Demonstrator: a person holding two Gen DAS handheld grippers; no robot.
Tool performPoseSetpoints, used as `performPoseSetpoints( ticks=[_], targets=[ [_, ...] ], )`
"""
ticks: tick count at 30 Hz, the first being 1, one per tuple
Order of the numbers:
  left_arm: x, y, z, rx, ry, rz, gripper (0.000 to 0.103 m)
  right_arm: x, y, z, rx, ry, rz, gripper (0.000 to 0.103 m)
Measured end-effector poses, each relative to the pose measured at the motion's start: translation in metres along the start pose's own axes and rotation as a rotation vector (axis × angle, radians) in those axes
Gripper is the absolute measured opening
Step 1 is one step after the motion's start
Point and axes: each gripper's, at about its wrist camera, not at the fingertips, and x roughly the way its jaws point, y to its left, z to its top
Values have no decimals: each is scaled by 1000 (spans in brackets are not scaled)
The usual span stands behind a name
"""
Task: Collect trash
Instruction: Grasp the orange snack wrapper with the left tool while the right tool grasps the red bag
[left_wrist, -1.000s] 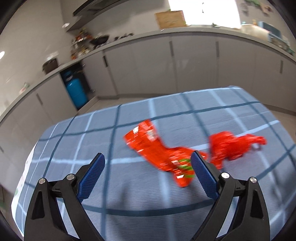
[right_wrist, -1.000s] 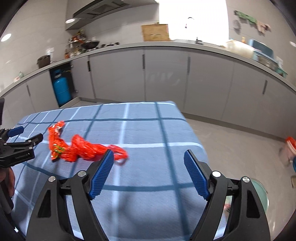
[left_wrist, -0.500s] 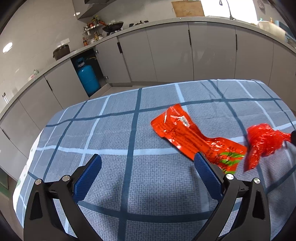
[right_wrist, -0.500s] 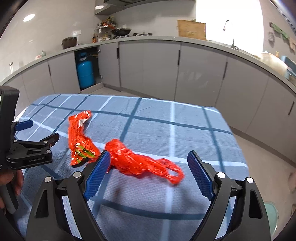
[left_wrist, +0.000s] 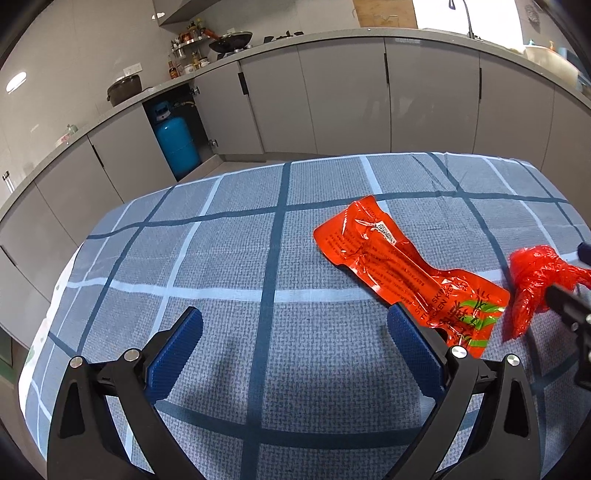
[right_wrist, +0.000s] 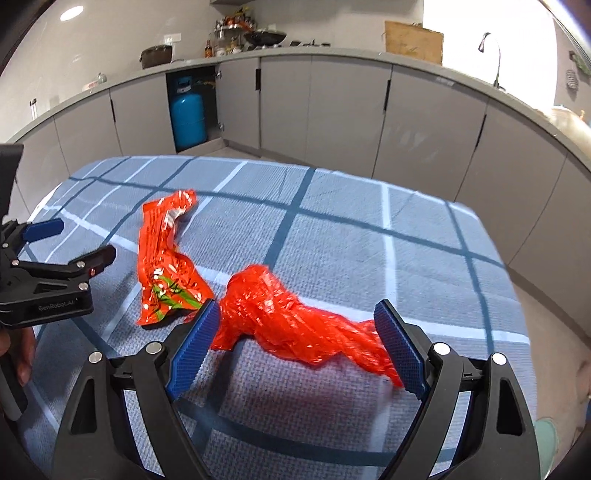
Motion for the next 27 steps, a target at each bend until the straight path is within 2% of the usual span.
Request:
performPoseSetpoints(
  ticks=[4,5,6,9,19,25,27],
  targets=[
    [-1,1,1,-14,0,-11,98,14,5,-4,-16,62,24,53],
    [-2,2,2,-20,-3,-17,98,16,6,-6,-19,68,24,42],
    [-4,2,3,-28,-7,-23,98,16,7,-7,-24,70,15,23],
    [-8,1,6,-38,-17,-37,98,13,3,-9,-9,63,14,12],
    [-1,-39,23,-13,-19,-100,98,-17,-24,-13,78,6,-64,11],
    [26,-61,26,-20,50,-113,97,-28,-35,-20,113,-5,-58,11],
    [32,-61,27,-43,66,-134,93,-27,-37,-23,119,-2,-54,11]
  ],
)
